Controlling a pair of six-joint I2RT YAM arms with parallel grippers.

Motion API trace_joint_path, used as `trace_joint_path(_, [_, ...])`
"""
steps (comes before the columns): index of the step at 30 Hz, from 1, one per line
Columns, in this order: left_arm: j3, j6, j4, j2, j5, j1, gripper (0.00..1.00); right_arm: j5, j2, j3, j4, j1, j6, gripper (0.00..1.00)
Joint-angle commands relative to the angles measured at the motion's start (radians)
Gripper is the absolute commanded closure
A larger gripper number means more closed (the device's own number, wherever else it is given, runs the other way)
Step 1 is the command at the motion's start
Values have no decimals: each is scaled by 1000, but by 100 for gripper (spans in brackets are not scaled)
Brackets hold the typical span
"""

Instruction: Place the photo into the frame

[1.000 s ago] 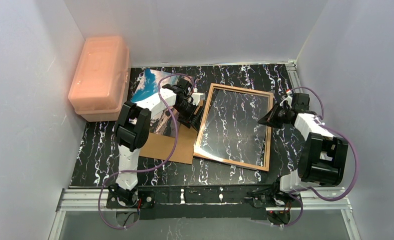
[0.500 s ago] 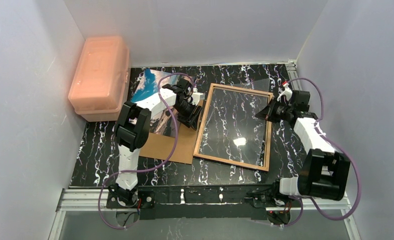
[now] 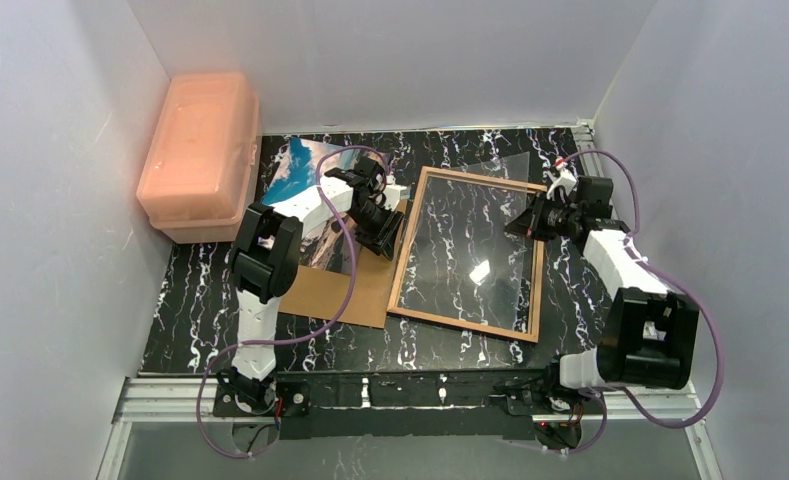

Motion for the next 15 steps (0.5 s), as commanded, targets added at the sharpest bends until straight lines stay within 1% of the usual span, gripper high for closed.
trace_joint_path(1, [33,22,-6,-43,-16,-3,58,0,67,100,-48,-1,-78,99])
trace_joint_path(8, [37,40,-24,-46,-16,-2,58,54,164,155,-112,0,-134,99])
trace_joint_path(15, [33,36,-19,-58,10,-6,58,127,175,146,-112,-1,-143,99])
